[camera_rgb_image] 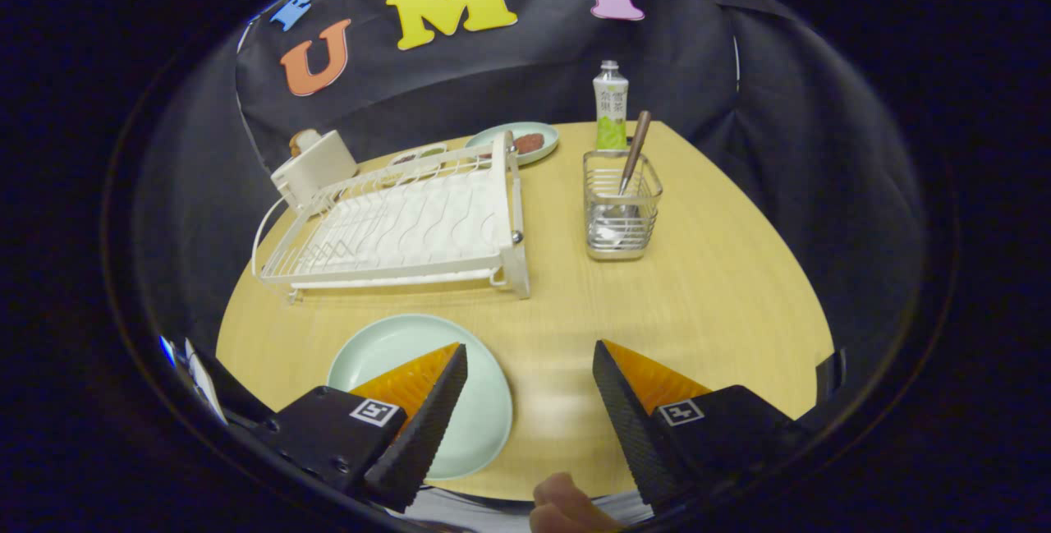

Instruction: Take the plate from the dish rack, then take the spoon from the basket and place it into the plate.

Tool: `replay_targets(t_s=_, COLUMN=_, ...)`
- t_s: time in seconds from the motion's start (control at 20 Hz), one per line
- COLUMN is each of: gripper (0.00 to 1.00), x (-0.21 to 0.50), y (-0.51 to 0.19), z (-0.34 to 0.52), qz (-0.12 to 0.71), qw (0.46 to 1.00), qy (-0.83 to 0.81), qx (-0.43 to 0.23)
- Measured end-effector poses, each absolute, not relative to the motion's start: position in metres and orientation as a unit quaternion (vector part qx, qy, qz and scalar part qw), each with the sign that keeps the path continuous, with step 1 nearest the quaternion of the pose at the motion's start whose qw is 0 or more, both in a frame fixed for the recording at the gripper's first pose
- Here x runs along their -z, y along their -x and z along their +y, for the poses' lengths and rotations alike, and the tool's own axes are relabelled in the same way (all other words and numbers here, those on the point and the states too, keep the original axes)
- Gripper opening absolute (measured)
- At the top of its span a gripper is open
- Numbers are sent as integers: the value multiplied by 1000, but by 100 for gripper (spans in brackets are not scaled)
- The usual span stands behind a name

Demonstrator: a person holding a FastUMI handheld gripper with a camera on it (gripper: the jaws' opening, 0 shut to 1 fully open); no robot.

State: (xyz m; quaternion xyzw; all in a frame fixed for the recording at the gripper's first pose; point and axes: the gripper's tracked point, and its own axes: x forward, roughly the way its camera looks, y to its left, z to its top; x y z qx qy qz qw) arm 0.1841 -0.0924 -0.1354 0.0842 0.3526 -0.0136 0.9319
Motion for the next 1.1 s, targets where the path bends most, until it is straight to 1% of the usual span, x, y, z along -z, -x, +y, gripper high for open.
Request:
replay_targets(t_s=0.1, gripper=99, x=118, y=-199, z=-116, qz=302, qw=949, qy=-70, qx=45)
replay_targets(t_s=0.15, gripper=99, x=111, y=-205, z=-122, qz=282, qw=956, qy=-67, qx=48)
replay_targets(t_s=0.5, gripper=98, x=89, y=-271, z=-171, qz=211, qw=975, qy=-62, qx=41)
replay_targets(t_s=0.8, gripper=99, x=92, y=-345, z=-201, qz=181, qw=981, qy=-65, qx=32)
replay_targets(t_s=0.9, gripper=98, x=96, y=-370, z=-215, qz=187, qw=979, qy=-72, qx=44)
replay_targets(t_s=1.1, gripper=95, x=99, y=-408, z=-220, qz=201, qw=977, qy=-64, qx=37)
